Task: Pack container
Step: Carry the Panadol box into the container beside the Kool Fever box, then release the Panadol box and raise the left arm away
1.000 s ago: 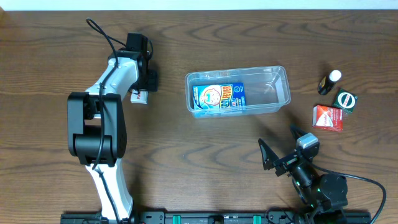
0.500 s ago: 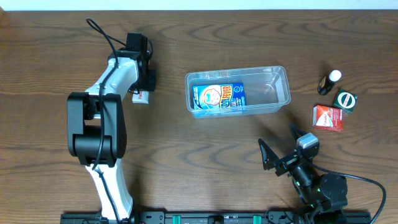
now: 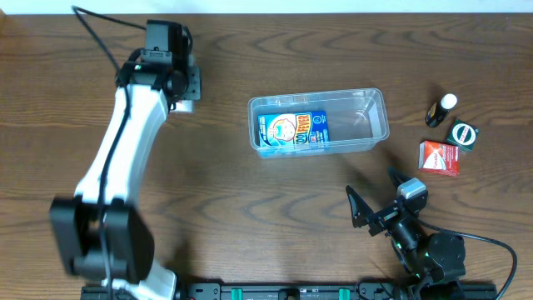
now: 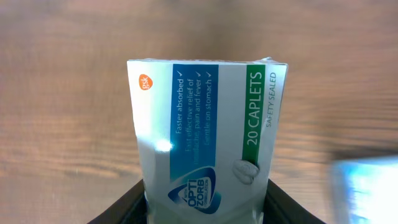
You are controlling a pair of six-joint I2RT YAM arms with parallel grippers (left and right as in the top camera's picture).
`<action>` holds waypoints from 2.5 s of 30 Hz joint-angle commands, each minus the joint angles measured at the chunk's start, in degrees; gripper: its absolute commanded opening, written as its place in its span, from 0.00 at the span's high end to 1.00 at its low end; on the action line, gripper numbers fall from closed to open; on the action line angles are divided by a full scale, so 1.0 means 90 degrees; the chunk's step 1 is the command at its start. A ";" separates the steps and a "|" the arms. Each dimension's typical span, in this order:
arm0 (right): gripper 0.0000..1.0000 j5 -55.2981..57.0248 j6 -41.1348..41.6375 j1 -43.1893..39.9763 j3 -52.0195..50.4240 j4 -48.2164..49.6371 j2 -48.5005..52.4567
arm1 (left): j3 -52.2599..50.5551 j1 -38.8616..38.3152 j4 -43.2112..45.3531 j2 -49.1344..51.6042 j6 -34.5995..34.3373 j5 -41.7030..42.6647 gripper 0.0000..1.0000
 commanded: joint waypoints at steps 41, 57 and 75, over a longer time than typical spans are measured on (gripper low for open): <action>0.01 0.0002 0.0068 0.0005 -0.0029 0.0000 0.0002 | 0.0056 -0.3169 0.0466 0.1144 0.4818 0.0330 0.50; 0.01 0.0002 0.0068 0.0005 -0.0029 0.0000 0.0002 | 0.0056 -0.2936 0.0471 0.1547 0.5343 0.0406 0.41; 0.01 0.0002 0.0068 0.0005 -0.0029 0.0000 0.0002 | 0.0151 -0.2895 0.0750 0.0838 0.4869 0.0510 0.41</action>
